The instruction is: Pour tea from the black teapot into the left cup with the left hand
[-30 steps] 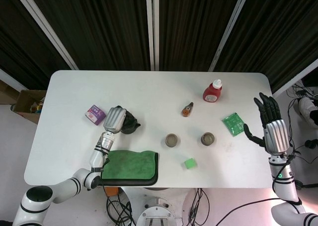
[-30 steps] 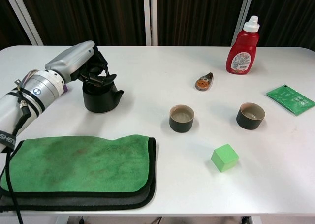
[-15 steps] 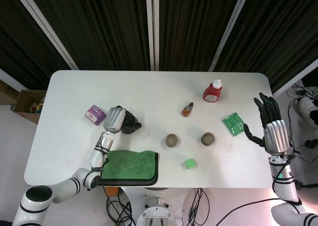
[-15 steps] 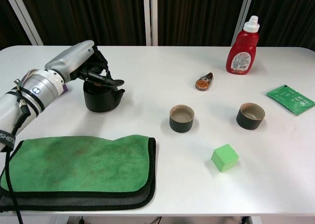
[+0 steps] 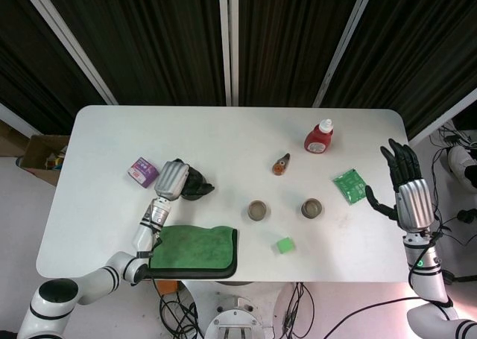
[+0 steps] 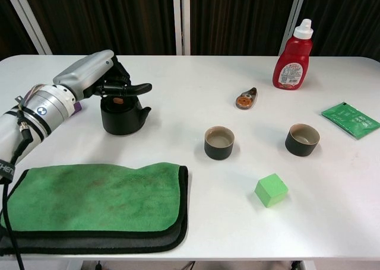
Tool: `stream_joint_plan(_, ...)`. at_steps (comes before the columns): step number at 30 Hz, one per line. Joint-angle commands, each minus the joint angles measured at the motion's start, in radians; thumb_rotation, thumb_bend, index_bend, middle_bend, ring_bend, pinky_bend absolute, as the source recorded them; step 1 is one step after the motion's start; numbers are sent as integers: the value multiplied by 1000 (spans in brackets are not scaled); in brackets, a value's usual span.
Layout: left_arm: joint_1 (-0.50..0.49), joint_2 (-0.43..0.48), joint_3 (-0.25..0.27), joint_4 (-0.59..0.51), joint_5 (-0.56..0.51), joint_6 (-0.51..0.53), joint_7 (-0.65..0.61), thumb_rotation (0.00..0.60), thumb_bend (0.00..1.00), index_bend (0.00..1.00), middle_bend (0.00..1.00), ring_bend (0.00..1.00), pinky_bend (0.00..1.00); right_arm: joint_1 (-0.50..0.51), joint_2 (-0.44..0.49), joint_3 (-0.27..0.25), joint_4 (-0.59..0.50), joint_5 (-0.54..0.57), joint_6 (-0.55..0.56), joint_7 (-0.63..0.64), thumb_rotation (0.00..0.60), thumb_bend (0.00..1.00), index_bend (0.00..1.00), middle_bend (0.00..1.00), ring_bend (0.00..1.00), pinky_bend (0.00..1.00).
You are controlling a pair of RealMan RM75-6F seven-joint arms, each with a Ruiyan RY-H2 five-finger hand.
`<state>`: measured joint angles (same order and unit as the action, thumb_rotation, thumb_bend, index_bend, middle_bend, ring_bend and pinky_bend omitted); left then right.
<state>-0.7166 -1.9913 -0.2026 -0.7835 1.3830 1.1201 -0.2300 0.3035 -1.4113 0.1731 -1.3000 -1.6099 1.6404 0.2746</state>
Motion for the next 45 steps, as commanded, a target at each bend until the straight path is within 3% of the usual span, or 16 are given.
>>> stream_joint_plan(1, -1, -3, 1, 6, 3, 2, 0, 199, 11, 942, 919, 889, 479, 0, 0, 0, 0, 0, 0, -1, 600, 358, 0, 0, 0, 0)
stream_joint_plan(7, -5, -4, 5, 13, 9, 0, 5, 196, 11, 921, 905, 869, 484, 0, 2, 1, -1, 0, 1, -1, 600, 358, 0, 0, 0, 0)
stream_joint_plan(13, -8, -2, 11, 13, 15, -6, 9, 197, 12, 823, 884, 846, 487, -1, 1, 0, 0, 1, -1, 0, 600, 358, 0, 0, 0, 0)
stream_joint_plan(25, -12, -8, 17, 34, 24, -5, 14, 163, 14, 790, 812, 749, 488, -2, 2, 0, 3, 4, -1, 3, 600, 357, 0, 0, 0, 0)
stream_joint_plan(32, -10, -7, 20, 38, 30, 6, 12, 163, 13, 727, 802, 733, 485, -2, 1, 0, 3, 3, -1, 3, 600, 357, 0, 0, 0, 0)
stream_joint_plan(41, -8, 0, 24, 34, 41, 23, 10, 161, 13, 725, 794, 726, 488, -2, 1, -1, 0, 1, -1, -1, 600, 357, 0, 0, 0, 0)
stream_joint_plan(45, -9, 0, 27, 38, 41, 13, 10, 159, 13, 713, 758, 666, 485, -1, 1, -1, -2, -1, 0, -3, 600, 357, 0, 0, 0, 0)
